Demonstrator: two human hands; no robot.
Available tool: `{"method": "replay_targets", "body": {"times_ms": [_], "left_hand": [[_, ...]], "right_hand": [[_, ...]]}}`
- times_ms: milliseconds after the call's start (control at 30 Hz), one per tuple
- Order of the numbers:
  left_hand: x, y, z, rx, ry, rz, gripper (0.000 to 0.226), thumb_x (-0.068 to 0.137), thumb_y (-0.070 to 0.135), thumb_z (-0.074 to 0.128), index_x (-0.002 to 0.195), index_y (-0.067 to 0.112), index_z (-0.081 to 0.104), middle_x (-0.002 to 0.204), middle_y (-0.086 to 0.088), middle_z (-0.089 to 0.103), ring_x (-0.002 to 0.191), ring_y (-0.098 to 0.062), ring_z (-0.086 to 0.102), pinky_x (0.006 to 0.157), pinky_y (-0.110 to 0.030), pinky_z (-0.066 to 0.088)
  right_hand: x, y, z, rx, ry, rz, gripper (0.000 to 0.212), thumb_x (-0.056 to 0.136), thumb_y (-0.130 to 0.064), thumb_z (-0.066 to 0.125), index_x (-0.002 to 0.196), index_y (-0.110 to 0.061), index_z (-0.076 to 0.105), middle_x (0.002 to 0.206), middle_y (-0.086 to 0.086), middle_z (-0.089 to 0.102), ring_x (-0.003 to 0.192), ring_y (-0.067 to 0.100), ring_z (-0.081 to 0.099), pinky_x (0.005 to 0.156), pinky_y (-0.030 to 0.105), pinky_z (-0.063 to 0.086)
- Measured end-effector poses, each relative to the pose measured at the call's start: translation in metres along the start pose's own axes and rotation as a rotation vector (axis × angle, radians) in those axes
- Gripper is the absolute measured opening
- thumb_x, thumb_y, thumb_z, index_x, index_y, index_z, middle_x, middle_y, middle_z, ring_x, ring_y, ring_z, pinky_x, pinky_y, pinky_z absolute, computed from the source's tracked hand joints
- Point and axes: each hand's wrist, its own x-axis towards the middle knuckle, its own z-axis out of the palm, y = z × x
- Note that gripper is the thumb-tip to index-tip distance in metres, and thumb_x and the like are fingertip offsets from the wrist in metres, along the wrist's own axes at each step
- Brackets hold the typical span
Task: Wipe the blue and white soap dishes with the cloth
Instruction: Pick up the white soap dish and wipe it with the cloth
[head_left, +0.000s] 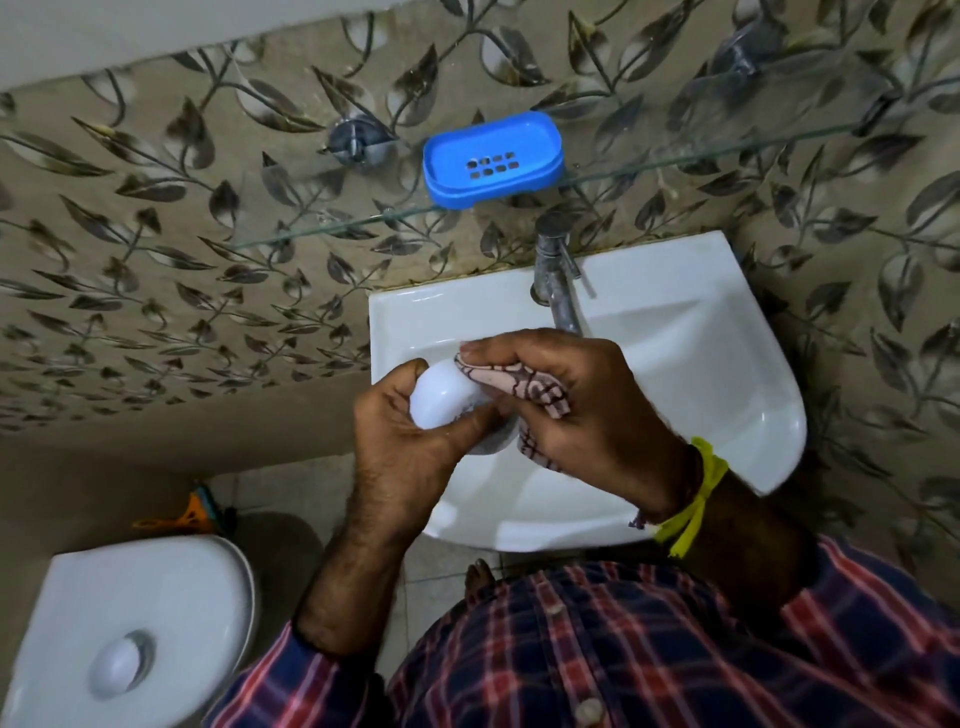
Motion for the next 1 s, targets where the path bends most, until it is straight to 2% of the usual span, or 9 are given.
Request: {"method": "replay_targets", "body": {"times_ms": [67,167,300,367,533,633,767,900,1000], "left_hand": [[0.002,0.0,-0.007,-0.045,0.021,0.034,0.03,0.052,0.034,0.094,0.076,0.037,0.076,0.077,0.013,0.078,0.069,-0.003,0.073,0.062,-0.021,0.057],[0.003,-0.004,-0.014,-0.181,0.028,0.033,0.031,0.055,0.024,0.096,0.079,0.03,0.076,0.082,0.004,0.08,0.072,-0.011,0.076,0.063,-0.027,0.06],[-0.003,-0.014,-0.011,-0.328,-0.011,-0.043,0.03,0.058,0.012,0.092,0.082,0.024,0.078,0.082,-0.002,0.08,0.071,-0.016,0.077,0.062,-0.029,0.061],[-0.001,-0.013,-0.018,-0.248,-0.044,-0.068,0.032,0.056,0.018,0.094,0.083,0.023,0.077,0.082,-0.002,0.08,0.071,-0.015,0.076,0.062,-0.027,0.06],[0.024,0.01,-0.026,0.453,-0.25,0.069,0.058,0.043,0.055,0.091,0.083,0.024,0.063,0.083,0.008,0.072,0.07,-0.003,0.066,0.06,-0.022,0.054],[0.029,0.018,-0.008,0.76,-0.31,0.084,0.054,0.047,0.053,0.097,0.076,0.028,0.059,0.072,0.007,0.067,0.069,-0.016,0.062,0.065,-0.036,0.054],[0.025,0.007,-0.005,0.549,-0.148,0.018,0.045,0.052,0.04,0.1,0.057,0.023,0.059,0.047,0.015,0.055,0.047,0.0,0.045,0.048,-0.022,0.039],[0.019,0.0,-0.009,0.503,-0.096,0.02,0.044,0.05,0.035,0.102,0.056,0.023,0.061,0.052,0.012,0.06,0.048,0.002,0.05,0.046,-0.015,0.04],[0.015,-0.001,-0.006,0.475,-0.096,0.003,0.042,0.053,0.03,0.1,0.056,0.025,0.059,0.05,0.015,0.059,0.048,0.002,0.05,0.047,-0.013,0.04]], "right_hand": [[-0.001,0.002,0.003,0.041,-0.004,-0.001,0.031,0.087,-0.008,0.063,0.117,-0.01,0.071,0.119,0.002,0.073,0.115,0.012,0.067,0.101,0.036,0.054],[-0.005,0.011,-0.003,0.165,-0.021,0.202,0.025,0.088,-0.008,0.074,0.112,-0.005,0.071,0.114,0.001,0.074,0.11,0.009,0.069,0.098,0.038,0.055],[-0.004,0.014,0.0,0.194,-0.087,0.255,0.031,0.077,-0.005,0.083,0.102,-0.001,0.066,0.104,0.008,0.073,0.1,0.019,0.07,0.091,0.039,0.056],[0.0,0.012,-0.002,0.184,-0.137,0.255,0.03,0.074,-0.001,0.084,0.097,0.003,0.065,0.1,0.014,0.072,0.096,0.027,0.069,0.088,0.043,0.055],[0.022,0.003,-0.027,-0.045,-0.302,0.141,0.026,0.075,-0.003,0.083,0.096,-0.002,0.068,0.094,0.006,0.072,0.087,0.022,0.069,0.08,0.043,0.055],[0.031,-0.003,-0.026,-0.298,-0.361,-0.072,0.02,0.079,-0.015,0.077,0.096,-0.011,0.067,0.088,0.002,0.07,0.081,0.026,0.065,0.073,0.044,0.052],[0.022,0.002,-0.021,-0.34,-0.274,-0.172,0.028,0.079,-0.004,0.076,0.106,-0.011,0.072,0.109,0.005,0.075,0.1,0.029,0.069,0.087,0.046,0.053],[0.009,0.014,-0.018,0.043,-0.078,0.059,0.028,0.08,0.002,0.078,0.107,-0.001,0.074,0.116,0.011,0.073,0.111,0.022,0.069,0.099,0.047,0.053],[0.007,0.01,-0.005,-0.17,-0.084,-0.085,0.026,0.08,0.002,0.075,0.105,-0.006,0.075,0.114,0.009,0.074,0.11,0.023,0.069,0.098,0.042,0.053]]}}
